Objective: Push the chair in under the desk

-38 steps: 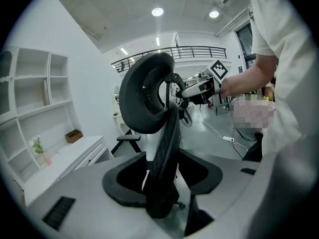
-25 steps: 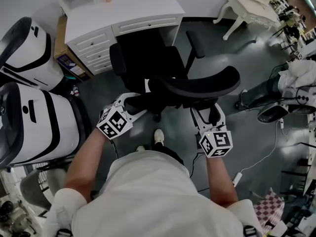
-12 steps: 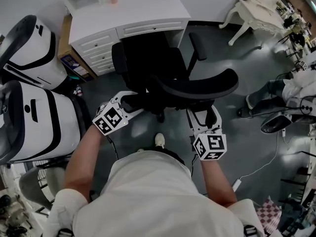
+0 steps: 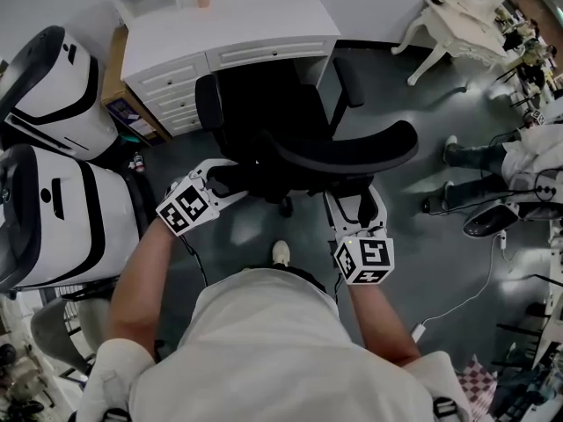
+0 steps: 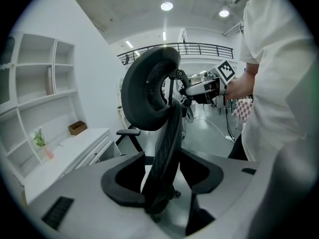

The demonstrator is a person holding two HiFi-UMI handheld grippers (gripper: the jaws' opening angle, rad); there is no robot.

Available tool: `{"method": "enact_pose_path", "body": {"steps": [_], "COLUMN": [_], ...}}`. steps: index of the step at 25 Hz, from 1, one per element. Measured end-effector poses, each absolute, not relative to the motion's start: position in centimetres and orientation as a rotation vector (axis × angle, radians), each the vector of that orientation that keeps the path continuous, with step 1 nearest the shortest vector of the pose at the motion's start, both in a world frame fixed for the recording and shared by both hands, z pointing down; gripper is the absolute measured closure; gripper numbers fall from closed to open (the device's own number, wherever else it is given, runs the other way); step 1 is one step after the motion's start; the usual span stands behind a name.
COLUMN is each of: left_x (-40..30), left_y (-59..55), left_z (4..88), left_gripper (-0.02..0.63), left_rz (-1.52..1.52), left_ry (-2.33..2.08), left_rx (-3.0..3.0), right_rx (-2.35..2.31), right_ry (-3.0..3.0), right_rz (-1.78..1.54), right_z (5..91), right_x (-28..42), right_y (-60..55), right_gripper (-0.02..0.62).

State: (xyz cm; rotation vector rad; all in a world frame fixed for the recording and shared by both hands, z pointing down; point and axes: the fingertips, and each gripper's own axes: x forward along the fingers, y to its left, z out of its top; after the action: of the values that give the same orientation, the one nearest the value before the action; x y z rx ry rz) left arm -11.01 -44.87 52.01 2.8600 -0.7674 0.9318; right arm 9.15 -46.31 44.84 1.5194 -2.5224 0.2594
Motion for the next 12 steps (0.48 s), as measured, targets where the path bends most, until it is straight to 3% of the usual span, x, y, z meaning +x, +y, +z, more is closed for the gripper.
{"method": "enact_pose_path", "body": {"steps": [12], "left_x": [-11.7], "left_y": [-47.3], "left_z": [51.8], "left_gripper": [0.383], "left_rz": [0.927], "left_ry": [-0.776], "left_rx": [2.837], "right_rx": [1.507], "right_ry": [-2.530], "right_rz": [0.264], "right_z": [44.7], "right_x": [8.5], "right_y": [-48.6], "right_gripper": [0.285]}}
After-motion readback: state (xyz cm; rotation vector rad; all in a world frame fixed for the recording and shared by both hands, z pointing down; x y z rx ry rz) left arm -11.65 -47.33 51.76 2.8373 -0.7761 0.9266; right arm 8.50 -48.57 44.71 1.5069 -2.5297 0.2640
